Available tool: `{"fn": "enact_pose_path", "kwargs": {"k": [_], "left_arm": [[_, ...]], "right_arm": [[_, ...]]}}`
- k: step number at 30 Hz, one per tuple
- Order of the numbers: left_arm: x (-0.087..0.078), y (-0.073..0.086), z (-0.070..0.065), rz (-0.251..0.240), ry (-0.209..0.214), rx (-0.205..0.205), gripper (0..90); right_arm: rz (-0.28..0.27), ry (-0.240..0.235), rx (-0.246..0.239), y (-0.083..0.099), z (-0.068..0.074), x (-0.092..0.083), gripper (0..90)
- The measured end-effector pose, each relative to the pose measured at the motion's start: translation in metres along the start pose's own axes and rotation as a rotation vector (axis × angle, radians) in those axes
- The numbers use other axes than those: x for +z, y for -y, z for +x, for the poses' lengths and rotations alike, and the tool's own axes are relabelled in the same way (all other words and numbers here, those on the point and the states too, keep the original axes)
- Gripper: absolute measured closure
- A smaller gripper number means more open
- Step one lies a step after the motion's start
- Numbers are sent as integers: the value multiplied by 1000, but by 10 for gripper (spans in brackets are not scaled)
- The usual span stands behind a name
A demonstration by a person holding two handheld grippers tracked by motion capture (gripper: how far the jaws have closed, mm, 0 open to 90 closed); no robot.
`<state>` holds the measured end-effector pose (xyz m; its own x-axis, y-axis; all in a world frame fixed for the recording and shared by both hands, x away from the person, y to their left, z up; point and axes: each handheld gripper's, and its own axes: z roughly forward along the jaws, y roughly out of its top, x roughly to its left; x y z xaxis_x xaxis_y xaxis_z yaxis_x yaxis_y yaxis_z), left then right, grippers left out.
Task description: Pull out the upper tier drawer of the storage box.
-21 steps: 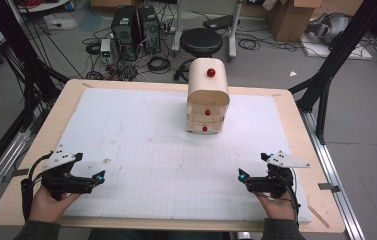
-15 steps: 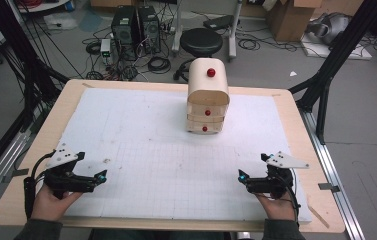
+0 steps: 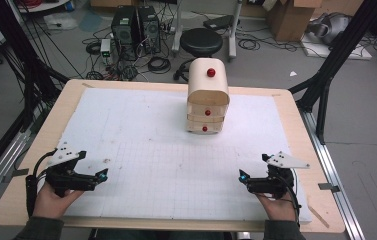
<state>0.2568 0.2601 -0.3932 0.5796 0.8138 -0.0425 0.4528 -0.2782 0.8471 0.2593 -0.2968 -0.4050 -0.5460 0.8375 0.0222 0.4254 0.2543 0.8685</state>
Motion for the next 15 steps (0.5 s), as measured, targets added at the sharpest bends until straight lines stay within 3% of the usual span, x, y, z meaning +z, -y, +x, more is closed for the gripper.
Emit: {"fn": "enact_pose_path", "kwargs": {"k": [6, 9, 15], "left_arm": [[1, 3, -1, 9, 6, 1, 17], [-1, 3, -1, 2, 7, -1, 17], [-3, 2, 1, -2, 7, -4, 17]], "right_arm": [[-9, -9, 3, -5, 2, 1, 2], [23, -36, -9, -11, 8, 6, 2], [19, -51, -9, -22, 17, 13, 2]]}}
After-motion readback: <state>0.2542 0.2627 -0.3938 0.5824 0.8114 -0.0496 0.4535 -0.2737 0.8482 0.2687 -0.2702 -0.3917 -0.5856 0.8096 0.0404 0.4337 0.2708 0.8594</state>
